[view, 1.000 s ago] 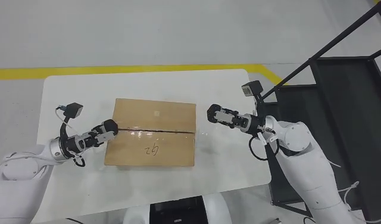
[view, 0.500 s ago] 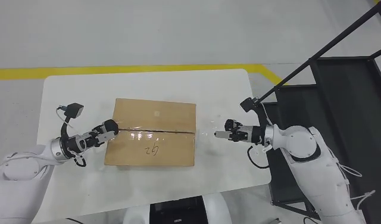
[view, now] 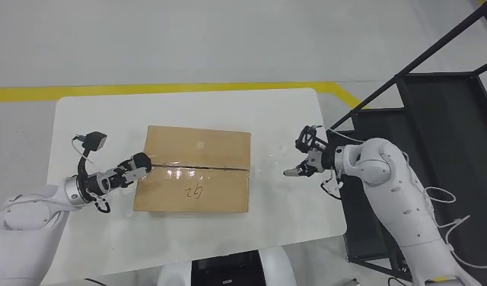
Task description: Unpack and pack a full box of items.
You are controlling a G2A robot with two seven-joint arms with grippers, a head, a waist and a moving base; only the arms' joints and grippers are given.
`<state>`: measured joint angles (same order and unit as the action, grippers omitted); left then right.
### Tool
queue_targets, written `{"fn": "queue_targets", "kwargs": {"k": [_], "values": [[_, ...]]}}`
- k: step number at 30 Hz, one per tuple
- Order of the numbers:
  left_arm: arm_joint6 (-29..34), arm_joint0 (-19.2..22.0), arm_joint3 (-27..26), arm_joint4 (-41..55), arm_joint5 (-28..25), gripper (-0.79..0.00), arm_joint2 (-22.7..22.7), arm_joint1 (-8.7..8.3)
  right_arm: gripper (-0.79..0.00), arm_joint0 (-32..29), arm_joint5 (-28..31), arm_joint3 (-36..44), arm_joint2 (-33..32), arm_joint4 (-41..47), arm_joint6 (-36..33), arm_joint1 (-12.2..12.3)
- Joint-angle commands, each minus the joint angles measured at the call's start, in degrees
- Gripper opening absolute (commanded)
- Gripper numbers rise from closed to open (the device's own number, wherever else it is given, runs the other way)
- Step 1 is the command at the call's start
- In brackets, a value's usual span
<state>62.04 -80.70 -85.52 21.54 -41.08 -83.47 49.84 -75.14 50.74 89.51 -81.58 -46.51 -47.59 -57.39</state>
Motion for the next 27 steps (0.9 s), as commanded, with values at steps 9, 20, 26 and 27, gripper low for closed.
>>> {"fn": "queue_targets", "kwargs": {"k": [9,20,26,27], "values": [[0.00,0.00,0.00,0.00,0.00,0.000,0.00,0.00,0.000,3.45,1.96,-2.53,2.83,-13.88,6.73,-0.16],[0.00,0.00,0.00,0.00,0.00,0.000,0.00,0.00,0.000,3.45,1.96,-2.53,2.83,-13.88,6.73,-0.16],[0.00,0.00,0.00,0.00,0.00,0.000,0.00,0.00,0.000,7.10,1.82,-6.53,8.55,-18.72,8.44,-0.85],[0.00,0.00,0.00,0.00,0.00,0.000,0.00,0.00,0.000,8.39,2.62,-8.20,9.53,-18.60,9.21,-1.03]]}}
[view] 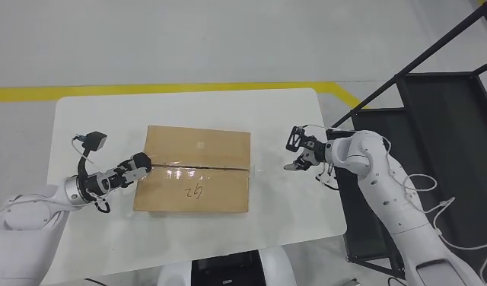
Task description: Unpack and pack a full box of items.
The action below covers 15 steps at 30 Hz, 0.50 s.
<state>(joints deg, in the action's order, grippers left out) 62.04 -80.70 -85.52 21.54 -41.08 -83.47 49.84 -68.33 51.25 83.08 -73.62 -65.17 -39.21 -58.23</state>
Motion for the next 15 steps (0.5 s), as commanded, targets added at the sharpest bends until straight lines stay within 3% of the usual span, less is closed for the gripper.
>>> {"fn": "queue_targets", "kwargs": {"k": [1,8,15], "values": [[0.00,0.00,0.00,0.00,0.00,0.000,0.00,0.00,0.000,2.87,2.15,-3.49,2.70,-0.59,1.12,-0.40],[0.00,0.00,0.00,0.00,0.00,0.000,0.00,0.00,0.000,11.79,4.30,-16.45,11.28,-6.13,5.83,-2.33],[0.00,0.00,0.00,0.00,0.00,0.000,0.00,0.00,0.000,17.60,5.22,-26.00,16.95,-13.85,14.68,-3.80]]}}
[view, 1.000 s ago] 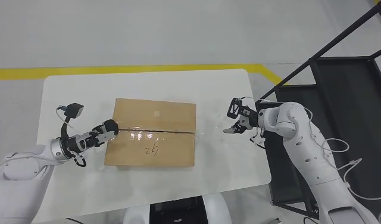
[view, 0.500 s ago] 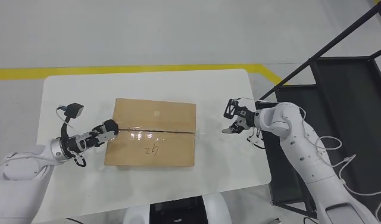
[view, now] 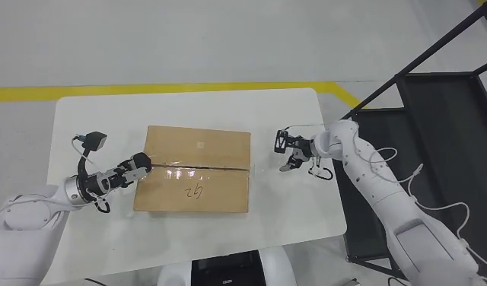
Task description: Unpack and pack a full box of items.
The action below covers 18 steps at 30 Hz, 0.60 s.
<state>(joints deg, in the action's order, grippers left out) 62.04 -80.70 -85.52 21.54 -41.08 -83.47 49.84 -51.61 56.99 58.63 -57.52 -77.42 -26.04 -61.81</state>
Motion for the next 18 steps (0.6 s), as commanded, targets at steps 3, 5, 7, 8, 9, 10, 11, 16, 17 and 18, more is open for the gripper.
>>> {"fn": "queue_targets", "kwargs": {"k": [3,5,7,8,9,10,11,16,17,18], "values": [[0.00,0.00,0.00,0.00,0.00,0.000,0.00,0.00,0.000,2.81,-2.39,-4.94,2.81,-4.74,5.08,-0.86],[0.00,0.00,0.00,0.00,0.00,0.000,0.00,0.00,0.000,3.95,-4.19,-6.84,4.07,-7.04,6.79,-1.27],[0.00,0.00,0.00,0.00,0.00,0.000,0.00,0.00,-0.018,4.85,-5.15,-8.35,5.22,-8.76,8.58,-1.65],[0.00,0.00,0.00,0.00,0.00,0.000,0.00,0.00,-0.034,5.22,-5.75,-9.09,5.76,-9.59,9.26,-1.83],[0.00,0.00,0.00,0.00,0.00,0.000,0.00,0.00,-0.074,5.54,-5.97,-9.82,6.20,-9.99,10.12,-2.01],[0.00,0.00,0.00,0.00,0.00,0.000,0.00,0.00,-0.099,5.90,-6.05,-10.53,6.60,-10.39,10.85,-2.17],[0.00,0.00,0.00,0.00,0.00,0.000,0.00,0.00,-0.099,6.26,-6.15,-11.22,6.98,-10.86,11.42,-2.31],[0.00,0.00,0.00,0.00,0.00,0.000,0.00,0.00,-0.329,7.47,-6.72,-13.91,8.37,-12.51,13.40,-2.87],[0.00,0.00,0.00,0.00,0.00,0.000,0.00,0.00,-0.397,7.62,-6.78,-14.28,8.55,-12.72,13.74,-2.94],[0.00,0.00,0.00,0.00,0.00,0.000,0.00,0.00,-0.462,7.78,-6.93,-14.56,8.70,-13.02,13.97,-2.99]]}}
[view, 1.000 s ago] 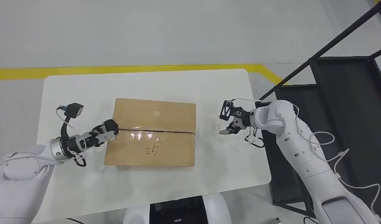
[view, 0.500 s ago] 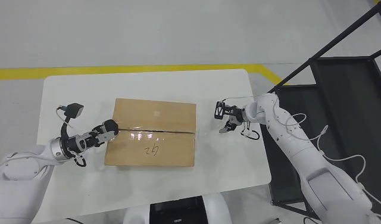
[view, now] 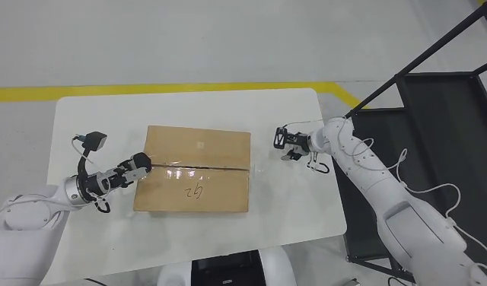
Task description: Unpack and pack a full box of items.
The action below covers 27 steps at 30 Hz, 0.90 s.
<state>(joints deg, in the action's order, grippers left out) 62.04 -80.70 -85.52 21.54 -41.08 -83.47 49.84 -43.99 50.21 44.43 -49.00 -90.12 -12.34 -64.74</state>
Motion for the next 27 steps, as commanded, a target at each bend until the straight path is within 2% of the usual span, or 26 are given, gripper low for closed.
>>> {"fn": "queue_targets", "kwargs": {"k": [1,3,4,12,16,19,27], "values": [[0.00,0.00,0.00,0.00,0.00,0.000,0.00,0.00,-0.576,0.28,-0.35,-0.56,0.31,-0.62,0.43,-0.10],[0.00,0.00,0.00,0.00,0.00,0.000,0.00,0.00,-0.733,0.42,-0.79,-0.70,0.42,-1.10,0.80,-0.12],[0.00,0.00,0.00,0.00,0.00,0.000,0.00,0.00,-0.785,0.44,-1.09,-0.63,0.37,-1.30,0.99,-0.09],[0.00,0.00,0.00,0.00,0.00,0.000,0.00,0.00,-0.785,-0.44,1.03,2.49,-1.58,-2.04,1.93,1.25],[0.00,0.00,0.00,0.00,0.00,0.000,0.00,0.00,-0.785,-1.04,4.70,4.23,-4.14,-0.57,3.22,2.49],[0.00,0.00,0.00,0.00,0.00,0.000,0.00,0.00,-0.785,-1.62,7.79,6.00,-6.96,0.14,3.74,3.87],[0.00,0.00,0.00,0.00,0.00,0.000,0.00,0.00,-0.785,-5.92,7.79,14.60,-10.53,7.24,5.13,9.23]]}}
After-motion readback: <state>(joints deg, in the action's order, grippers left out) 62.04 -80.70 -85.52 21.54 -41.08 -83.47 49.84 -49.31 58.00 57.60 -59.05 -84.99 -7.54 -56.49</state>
